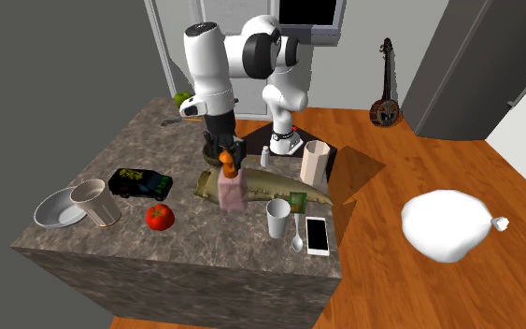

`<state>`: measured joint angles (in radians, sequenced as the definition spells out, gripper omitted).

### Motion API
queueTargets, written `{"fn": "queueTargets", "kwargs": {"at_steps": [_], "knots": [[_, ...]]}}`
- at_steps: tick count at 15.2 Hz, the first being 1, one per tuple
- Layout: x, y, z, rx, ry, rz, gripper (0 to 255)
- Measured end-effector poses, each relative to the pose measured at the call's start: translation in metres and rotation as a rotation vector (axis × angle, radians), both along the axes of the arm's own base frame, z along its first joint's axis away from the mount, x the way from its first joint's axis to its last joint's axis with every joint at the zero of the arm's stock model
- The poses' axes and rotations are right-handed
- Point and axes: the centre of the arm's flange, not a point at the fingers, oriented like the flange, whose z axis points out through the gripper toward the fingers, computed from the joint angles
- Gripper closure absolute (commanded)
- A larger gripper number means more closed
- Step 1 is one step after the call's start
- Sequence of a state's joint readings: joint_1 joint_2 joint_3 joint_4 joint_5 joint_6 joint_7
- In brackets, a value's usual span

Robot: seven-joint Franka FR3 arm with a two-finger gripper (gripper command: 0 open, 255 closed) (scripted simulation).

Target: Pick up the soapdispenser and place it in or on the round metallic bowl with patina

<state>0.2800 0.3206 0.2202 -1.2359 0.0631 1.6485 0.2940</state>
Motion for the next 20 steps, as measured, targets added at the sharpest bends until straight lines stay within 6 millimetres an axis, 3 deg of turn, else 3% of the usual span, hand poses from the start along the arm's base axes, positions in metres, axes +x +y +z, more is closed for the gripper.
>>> {"fn": "queueTargets", "kwargs": {"at_steps": [4,20], "knots": [[-0.012,-0.022,0.012,0.000,0.000,0.000,255],[-0.097,-0.209,0.056,0.000,0.000,-0.001,255]]}}
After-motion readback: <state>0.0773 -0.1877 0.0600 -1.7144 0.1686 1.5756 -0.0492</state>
